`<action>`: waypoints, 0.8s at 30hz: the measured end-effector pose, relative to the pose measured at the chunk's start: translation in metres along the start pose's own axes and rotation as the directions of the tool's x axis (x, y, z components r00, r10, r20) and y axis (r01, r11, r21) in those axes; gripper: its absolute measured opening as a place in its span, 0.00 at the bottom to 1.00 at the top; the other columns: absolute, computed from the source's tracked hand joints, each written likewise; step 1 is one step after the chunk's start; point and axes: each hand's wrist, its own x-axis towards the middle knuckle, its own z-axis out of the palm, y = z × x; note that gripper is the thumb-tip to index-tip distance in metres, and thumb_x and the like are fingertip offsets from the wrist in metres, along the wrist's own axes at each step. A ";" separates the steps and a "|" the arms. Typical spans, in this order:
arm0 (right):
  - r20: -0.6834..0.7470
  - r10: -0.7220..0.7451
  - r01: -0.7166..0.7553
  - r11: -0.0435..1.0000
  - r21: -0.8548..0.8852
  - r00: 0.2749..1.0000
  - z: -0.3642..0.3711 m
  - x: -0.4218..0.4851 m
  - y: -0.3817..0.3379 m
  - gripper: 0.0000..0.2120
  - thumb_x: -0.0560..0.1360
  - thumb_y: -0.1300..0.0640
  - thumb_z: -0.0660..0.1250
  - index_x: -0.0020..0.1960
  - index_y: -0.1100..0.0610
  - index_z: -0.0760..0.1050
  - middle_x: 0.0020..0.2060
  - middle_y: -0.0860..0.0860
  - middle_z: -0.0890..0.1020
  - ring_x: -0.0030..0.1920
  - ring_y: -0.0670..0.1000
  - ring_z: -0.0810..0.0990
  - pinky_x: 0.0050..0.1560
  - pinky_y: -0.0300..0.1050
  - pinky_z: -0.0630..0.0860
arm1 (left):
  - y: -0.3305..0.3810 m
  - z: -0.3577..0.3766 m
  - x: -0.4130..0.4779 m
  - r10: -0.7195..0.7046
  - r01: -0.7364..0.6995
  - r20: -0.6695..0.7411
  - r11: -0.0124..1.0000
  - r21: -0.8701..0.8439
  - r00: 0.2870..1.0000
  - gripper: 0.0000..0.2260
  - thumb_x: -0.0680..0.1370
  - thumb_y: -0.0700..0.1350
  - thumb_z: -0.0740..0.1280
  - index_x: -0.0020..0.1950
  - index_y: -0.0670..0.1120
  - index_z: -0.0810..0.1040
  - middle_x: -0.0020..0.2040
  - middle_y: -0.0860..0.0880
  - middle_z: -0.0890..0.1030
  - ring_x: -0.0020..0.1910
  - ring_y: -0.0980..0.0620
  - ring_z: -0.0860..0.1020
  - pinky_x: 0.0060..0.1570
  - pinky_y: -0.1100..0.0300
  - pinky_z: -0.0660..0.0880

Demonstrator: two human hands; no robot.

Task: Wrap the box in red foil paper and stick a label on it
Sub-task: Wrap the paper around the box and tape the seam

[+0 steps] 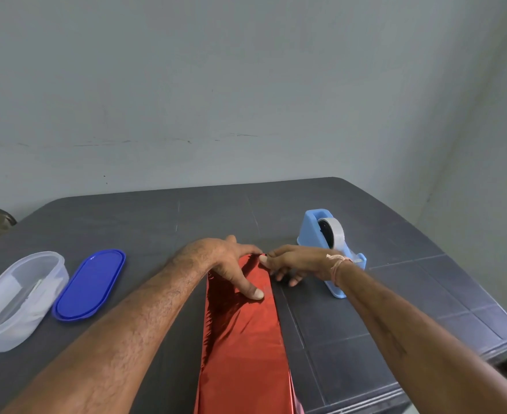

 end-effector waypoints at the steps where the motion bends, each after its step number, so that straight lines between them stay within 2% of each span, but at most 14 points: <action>1: -0.004 -0.006 0.006 1.000 0.021 1.000 0.001 0.001 0.001 0.18 0.82 0.40 0.64 0.59 0.54 0.80 0.52 0.49 0.81 0.51 0.48 0.78 0.51 0.45 0.78 | 0.000 0.000 0.000 -0.001 0.001 0.001 1.000 0.001 1.000 0.49 0.63 0.71 0.76 0.79 0.70 0.54 0.71 0.47 0.62 0.74 0.39 0.66 0.69 0.38 0.70; 3: -0.018 -0.006 0.006 0.999 0.039 1.000 0.004 0.005 0.004 0.16 0.81 0.39 0.65 0.55 0.51 0.80 0.51 0.48 0.81 0.51 0.48 0.78 0.50 0.44 0.76 | 0.000 0.000 0.001 -0.002 0.002 0.005 1.000 -0.002 1.000 0.49 0.63 0.71 0.76 0.78 0.70 0.54 0.71 0.48 0.62 0.74 0.39 0.66 0.70 0.38 0.69; 9: -0.085 -0.021 0.027 0.997 0.074 0.996 0.011 0.012 0.011 0.22 0.79 0.37 0.67 0.59 0.54 0.82 0.50 0.47 0.83 0.50 0.47 0.79 0.49 0.44 0.75 | -0.003 0.001 0.003 -0.001 0.001 0.012 1.000 -0.020 1.000 0.49 0.63 0.71 0.77 0.78 0.70 0.55 0.68 0.49 0.62 0.74 0.39 0.66 0.70 0.38 0.69; 14: -0.041 -0.053 0.056 0.994 0.096 0.998 0.006 0.011 0.022 0.16 0.81 0.40 0.65 0.54 0.53 0.81 0.50 0.46 0.83 0.51 0.46 0.78 0.50 0.42 0.75 | -0.002 0.003 0.004 -0.005 0.006 0.018 1.000 -0.017 1.000 0.50 0.62 0.71 0.77 0.78 0.70 0.54 0.72 0.48 0.62 0.74 0.39 0.65 0.70 0.38 0.69; 19: -0.040 -0.079 0.082 0.994 0.077 0.996 0.003 0.012 0.027 0.22 0.82 0.43 0.66 0.63 0.62 0.79 0.52 0.49 0.83 0.52 0.46 0.78 0.50 0.42 0.74 | -0.002 0.001 0.004 -0.005 0.006 0.021 1.000 -0.015 1.000 0.50 0.62 0.71 0.77 0.79 0.69 0.53 0.73 0.48 0.61 0.75 0.39 0.64 0.71 0.37 0.68; 21: -0.048 -0.097 0.100 0.993 0.066 0.994 0.003 0.012 0.028 0.21 0.81 0.45 0.67 0.61 0.63 0.79 0.51 0.50 0.82 0.51 0.46 0.77 0.49 0.42 0.73 | -0.001 0.002 0.004 0.004 -0.003 0.018 1.000 -0.017 1.000 0.51 0.62 0.70 0.77 0.79 0.69 0.53 0.73 0.48 0.61 0.75 0.38 0.65 0.71 0.37 0.68; 24: -0.060 -0.129 0.131 0.991 0.033 0.990 0.004 0.015 0.029 0.15 0.81 0.46 0.69 0.55 0.58 0.81 0.46 0.50 0.82 0.48 0.47 0.77 0.48 0.43 0.72 | -0.003 0.002 0.004 0.003 -0.003 0.012 1.000 -0.022 1.000 0.51 0.62 0.71 0.77 0.79 0.69 0.53 0.72 0.48 0.61 0.74 0.39 0.65 0.70 0.38 0.69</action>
